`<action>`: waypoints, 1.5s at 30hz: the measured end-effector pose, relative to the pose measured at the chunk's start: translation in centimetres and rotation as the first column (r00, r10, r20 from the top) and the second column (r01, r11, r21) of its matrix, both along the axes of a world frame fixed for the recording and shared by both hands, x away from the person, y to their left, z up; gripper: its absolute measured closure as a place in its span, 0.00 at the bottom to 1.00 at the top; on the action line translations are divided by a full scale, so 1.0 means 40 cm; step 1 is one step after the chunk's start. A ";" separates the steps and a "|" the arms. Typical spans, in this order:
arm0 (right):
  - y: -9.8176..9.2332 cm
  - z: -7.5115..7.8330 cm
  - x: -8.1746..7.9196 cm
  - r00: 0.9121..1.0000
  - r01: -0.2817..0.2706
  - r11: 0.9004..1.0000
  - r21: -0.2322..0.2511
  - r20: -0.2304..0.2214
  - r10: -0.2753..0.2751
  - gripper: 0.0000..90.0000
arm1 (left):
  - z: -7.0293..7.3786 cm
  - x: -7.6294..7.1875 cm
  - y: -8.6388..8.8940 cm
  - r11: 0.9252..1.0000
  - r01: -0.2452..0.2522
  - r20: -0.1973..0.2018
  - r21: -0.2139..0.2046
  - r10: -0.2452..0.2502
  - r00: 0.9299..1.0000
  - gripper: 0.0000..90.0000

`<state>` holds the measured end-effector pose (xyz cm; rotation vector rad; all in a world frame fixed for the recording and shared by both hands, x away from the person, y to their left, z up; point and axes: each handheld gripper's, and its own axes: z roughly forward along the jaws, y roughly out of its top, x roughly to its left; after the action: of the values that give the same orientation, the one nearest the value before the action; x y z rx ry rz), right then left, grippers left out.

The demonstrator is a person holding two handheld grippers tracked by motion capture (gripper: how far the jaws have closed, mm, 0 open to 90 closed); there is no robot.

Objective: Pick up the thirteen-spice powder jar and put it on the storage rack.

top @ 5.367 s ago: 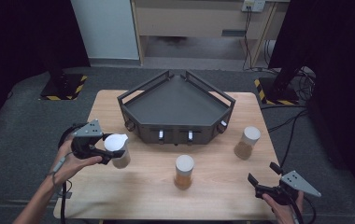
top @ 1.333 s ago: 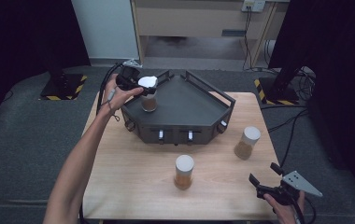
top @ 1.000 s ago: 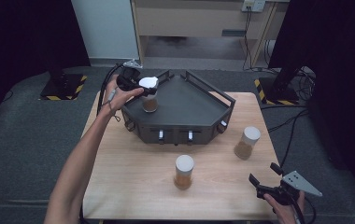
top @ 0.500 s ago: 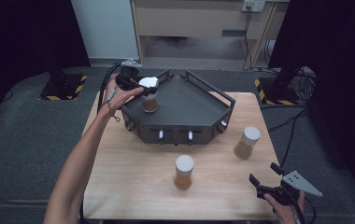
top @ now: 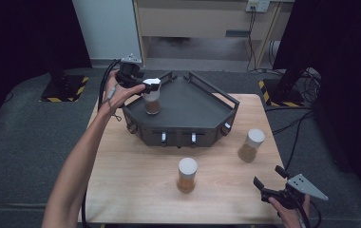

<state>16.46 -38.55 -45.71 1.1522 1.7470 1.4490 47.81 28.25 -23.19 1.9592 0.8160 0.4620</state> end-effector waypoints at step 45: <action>0.009 0.005 0.002 1.000 -0.011 1.000 -0.008 0.000 0.011 0.02 | 0.070 -0.364 0.167 0.990 0.030 0.220 -0.135 0.001 0.975 0.09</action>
<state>16.52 -38.20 -45.51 1.1409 1.7600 1.4474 33.24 34.94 -20.37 1.7499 0.6733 0.5873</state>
